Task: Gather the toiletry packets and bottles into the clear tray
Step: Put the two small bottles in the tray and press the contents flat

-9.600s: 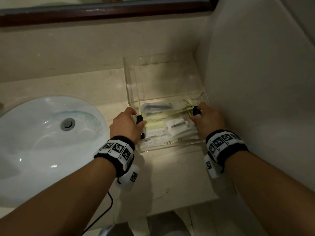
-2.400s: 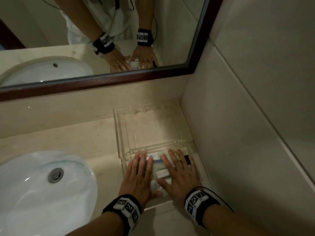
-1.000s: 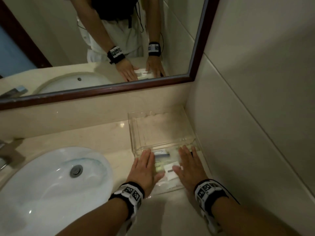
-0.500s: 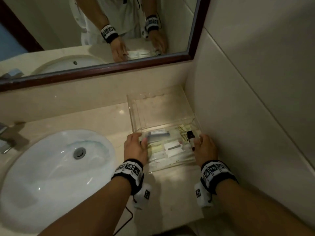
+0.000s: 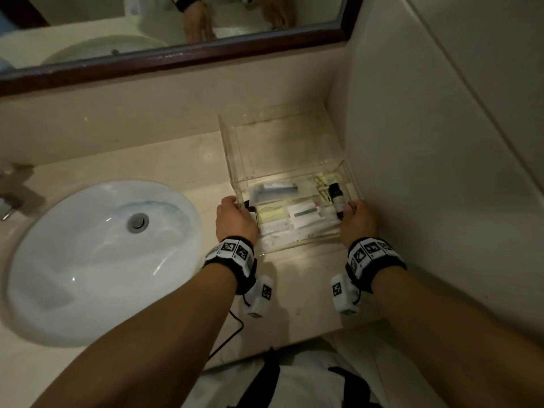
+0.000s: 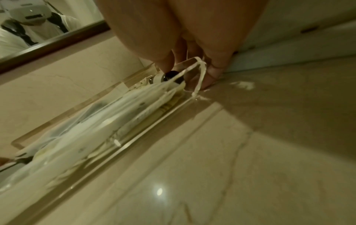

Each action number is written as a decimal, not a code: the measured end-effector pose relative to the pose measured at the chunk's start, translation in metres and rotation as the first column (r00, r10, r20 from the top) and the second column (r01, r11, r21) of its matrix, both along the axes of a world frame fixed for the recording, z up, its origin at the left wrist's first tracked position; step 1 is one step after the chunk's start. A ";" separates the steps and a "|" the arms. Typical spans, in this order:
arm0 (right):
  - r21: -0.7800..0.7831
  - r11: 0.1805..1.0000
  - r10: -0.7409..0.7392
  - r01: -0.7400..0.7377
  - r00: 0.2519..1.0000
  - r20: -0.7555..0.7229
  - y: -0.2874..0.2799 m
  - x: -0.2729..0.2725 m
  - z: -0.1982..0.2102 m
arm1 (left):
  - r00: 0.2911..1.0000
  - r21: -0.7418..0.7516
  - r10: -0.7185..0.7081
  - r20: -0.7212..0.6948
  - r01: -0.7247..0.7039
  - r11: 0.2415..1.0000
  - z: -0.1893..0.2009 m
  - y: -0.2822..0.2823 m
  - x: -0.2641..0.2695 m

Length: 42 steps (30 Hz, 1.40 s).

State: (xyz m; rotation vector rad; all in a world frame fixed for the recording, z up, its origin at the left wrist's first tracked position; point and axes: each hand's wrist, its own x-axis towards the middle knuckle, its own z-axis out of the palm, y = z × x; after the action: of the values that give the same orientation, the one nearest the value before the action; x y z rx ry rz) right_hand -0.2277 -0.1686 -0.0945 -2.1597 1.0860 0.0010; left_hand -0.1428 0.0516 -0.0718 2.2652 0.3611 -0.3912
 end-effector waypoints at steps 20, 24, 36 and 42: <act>-0.074 0.997 -0.017 0.012 0.998 -0.062 -0.003 0.015 0.013 | 0.994 0.121 -0.053 -0.100 0.065 0.991 0.013 0.011 0.008; -0.084 0.996 -0.019 0.013 0.997 -0.078 -0.004 0.013 0.016 | 0.995 0.117 -0.070 -0.064 0.077 0.990 0.017 0.009 0.012; -0.078 0.997 -0.004 -0.002 0.997 -0.075 -0.008 0.040 0.015 | 0.996 0.072 -0.027 -0.090 0.033 0.997 0.013 0.009 0.039; -0.045 0.998 -0.045 0.042 0.997 -0.056 -0.009 0.052 0.013 | 0.997 0.052 -0.006 -0.081 0.011 0.999 0.010 0.007 0.047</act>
State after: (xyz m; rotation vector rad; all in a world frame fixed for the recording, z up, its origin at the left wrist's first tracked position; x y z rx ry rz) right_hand -0.1760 -0.1771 -0.0812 -2.1863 1.1753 0.0187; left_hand -0.0955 0.0586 -0.0621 2.3074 0.4080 -0.4845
